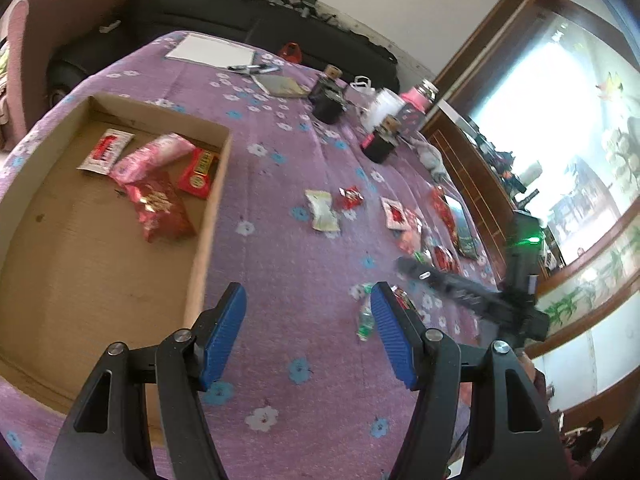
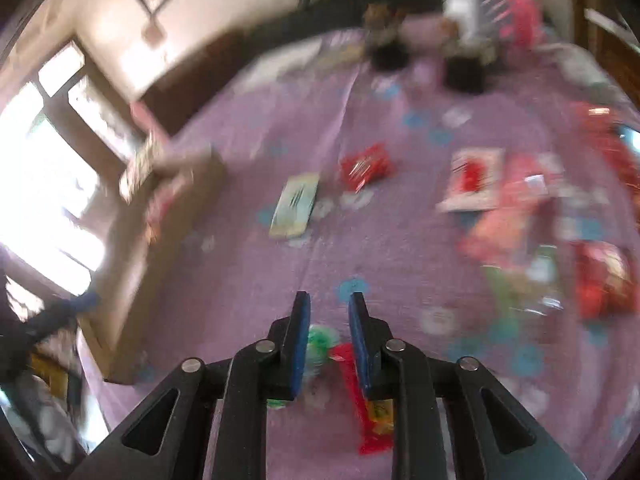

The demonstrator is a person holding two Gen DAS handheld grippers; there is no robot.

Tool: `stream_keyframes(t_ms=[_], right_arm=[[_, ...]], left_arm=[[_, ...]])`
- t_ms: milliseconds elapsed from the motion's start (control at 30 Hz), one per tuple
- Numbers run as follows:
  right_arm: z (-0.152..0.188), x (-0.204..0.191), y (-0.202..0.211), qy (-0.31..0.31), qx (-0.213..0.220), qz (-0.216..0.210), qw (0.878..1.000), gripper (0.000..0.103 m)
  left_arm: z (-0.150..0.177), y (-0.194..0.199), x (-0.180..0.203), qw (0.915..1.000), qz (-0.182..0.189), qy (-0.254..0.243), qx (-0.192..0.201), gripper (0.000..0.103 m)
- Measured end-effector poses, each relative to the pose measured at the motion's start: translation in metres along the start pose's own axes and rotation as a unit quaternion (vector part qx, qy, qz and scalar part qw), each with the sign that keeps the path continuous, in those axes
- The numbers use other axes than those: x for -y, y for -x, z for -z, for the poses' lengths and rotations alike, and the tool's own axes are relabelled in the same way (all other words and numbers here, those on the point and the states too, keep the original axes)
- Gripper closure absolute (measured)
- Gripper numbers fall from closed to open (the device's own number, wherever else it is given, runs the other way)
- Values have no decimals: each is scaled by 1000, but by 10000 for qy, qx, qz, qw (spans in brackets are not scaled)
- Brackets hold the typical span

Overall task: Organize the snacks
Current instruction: 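Grasp green-wrapped candy with left tool while right tool grasps red candy bar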

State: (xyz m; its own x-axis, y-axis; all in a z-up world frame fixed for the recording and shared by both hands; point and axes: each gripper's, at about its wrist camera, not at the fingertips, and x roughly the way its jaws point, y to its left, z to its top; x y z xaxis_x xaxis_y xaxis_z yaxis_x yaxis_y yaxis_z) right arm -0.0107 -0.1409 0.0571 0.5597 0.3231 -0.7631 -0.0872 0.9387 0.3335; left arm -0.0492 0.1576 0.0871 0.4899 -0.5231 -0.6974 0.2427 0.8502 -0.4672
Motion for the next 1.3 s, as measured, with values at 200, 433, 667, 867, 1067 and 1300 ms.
stream_keyframes(t_ms=[200,433,667,867,1067,1300], right_arm=[[20,9,7,269,-167,178,9993,66],[45,-11,-11,823,-265,348,9956,70],[52,9,4,545,-145,509,9971,82],[62,26,15,373,-120,584,9975,82],[68,33,25,266,-118,649,9975,82],[69,23,31,332,-50,656,9973,82]], left_arm=[[13,-19,28,9987,-14,-462,-226,39],[27,-51,50,9937,-223,-901,-636,39],[35,-75,75,9828,-576,-1629,-647,39],[36,-120,98,9701,-738,-2130,-899,39],[43,-138,110,9578,-1075,-2528,-850,57],[32,-115,87,9761,-796,-1855,-804,84]])
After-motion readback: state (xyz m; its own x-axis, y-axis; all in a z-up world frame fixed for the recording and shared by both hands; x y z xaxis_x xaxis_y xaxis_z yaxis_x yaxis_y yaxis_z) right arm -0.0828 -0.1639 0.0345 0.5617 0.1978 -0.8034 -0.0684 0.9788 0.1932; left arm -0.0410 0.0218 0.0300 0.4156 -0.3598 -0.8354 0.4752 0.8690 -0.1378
